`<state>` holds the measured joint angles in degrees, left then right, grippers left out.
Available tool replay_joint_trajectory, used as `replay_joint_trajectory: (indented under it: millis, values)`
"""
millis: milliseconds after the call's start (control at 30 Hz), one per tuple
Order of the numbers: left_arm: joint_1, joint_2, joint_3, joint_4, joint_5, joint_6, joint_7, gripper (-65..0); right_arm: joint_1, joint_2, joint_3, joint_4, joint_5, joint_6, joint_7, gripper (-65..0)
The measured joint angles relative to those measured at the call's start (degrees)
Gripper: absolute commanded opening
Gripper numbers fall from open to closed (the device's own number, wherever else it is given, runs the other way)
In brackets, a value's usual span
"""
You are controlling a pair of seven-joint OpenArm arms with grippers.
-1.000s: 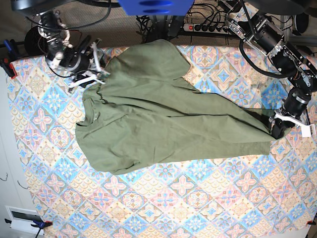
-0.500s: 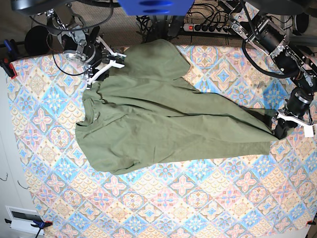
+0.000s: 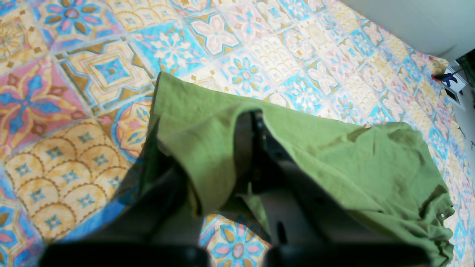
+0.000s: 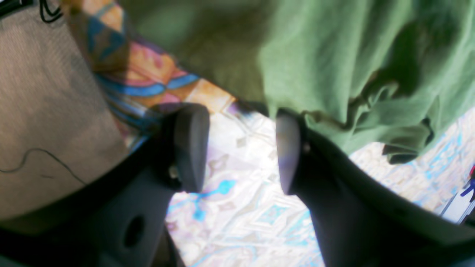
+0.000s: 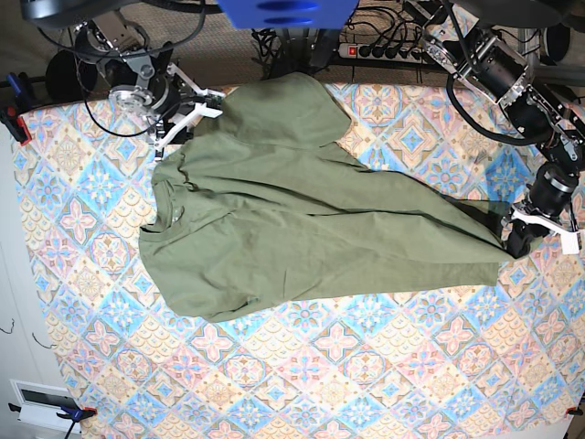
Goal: Layout the t-shirt on the table in an organized manner, then fold the t-shirt properly
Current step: 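Drag the collar corner with the right gripper toward the shirt's middle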
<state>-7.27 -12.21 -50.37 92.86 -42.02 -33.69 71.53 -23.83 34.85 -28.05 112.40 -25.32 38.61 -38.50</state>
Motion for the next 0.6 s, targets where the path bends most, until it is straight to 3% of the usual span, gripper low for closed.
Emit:
replay_joint_trajectory:
  millis: [600]
  values:
    - [0.0,0.0,0.0,0.0,0.0,0.0,0.0,-65.0,-0.3,0.2,-5.1,1.5,-1.0,-0.5,-0.5,-36.5]
